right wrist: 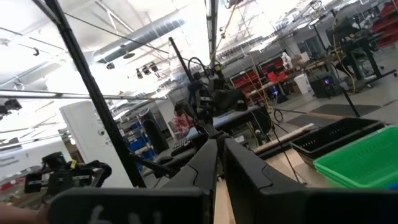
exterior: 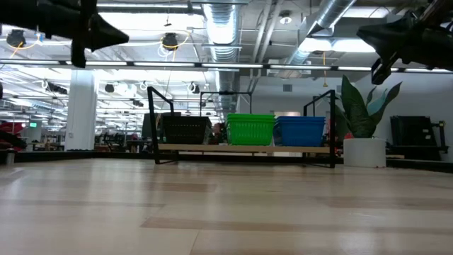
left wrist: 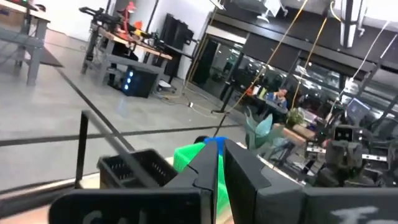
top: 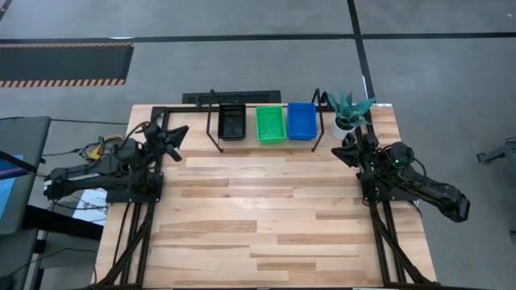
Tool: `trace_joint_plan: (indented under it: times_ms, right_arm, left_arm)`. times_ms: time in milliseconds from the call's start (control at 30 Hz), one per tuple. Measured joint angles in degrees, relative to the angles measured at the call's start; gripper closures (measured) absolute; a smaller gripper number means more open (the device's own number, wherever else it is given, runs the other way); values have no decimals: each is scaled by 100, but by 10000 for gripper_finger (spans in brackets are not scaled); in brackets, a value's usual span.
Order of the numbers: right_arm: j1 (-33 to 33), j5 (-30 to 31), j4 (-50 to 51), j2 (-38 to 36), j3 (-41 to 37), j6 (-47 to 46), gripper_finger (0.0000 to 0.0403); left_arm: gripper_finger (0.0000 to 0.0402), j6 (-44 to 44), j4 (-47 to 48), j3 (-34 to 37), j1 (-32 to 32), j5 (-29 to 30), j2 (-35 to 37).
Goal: Stack baskets on shelf by color
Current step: Return to Home Position
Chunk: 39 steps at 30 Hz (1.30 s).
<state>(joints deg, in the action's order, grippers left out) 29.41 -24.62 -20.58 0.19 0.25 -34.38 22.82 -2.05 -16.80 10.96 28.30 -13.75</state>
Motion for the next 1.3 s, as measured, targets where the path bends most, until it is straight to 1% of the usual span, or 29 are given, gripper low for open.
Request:
trace_joint_plan:
  times_ms: [100,233,400,500,633,833,933,1033,1100,1200,1300]
  right_arm:
    - [-6,30,118,2,0,20,349]
    - [-128,364,109,2,0,166,349]
    - [-532,975,231,24,0,587,349]
    - [-818,1364,251,24,0,673,349]
    - [-1178,1623,246,24,0,830,349]
    - [-1542,2159,108,24,0,1171,349]
    - [-1674,2203,125,24,0,1277,349]
    - [-1801,2196,259,24,0,1576,349]
    - [-1857,2194,424,19,0,1884,349]
    - [-1754,2177,814,9,2,2203,349]
    - [-1485,2154,1168,1,2,2017,349]
  left_arm:
    - [389,72,113,315,-66,0,255]
    - [389,140,128,682,-205,21,492]
    - [389,234,141,979,-275,52,691]
    - [389,386,110,1133,-295,59,758]
    - [389,715,109,1343,-300,81,885]
    - [389,812,246,1397,-358,140,1144]
    - [389,958,454,1396,-503,542,1244]
    - [389,731,453,1395,-670,974,1254]
    - [389,630,458,1395,-733,1155,1283]
    - [389,514,517,1362,-765,1212,1315]
    - [389,215,753,1084,-765,1081,1371]
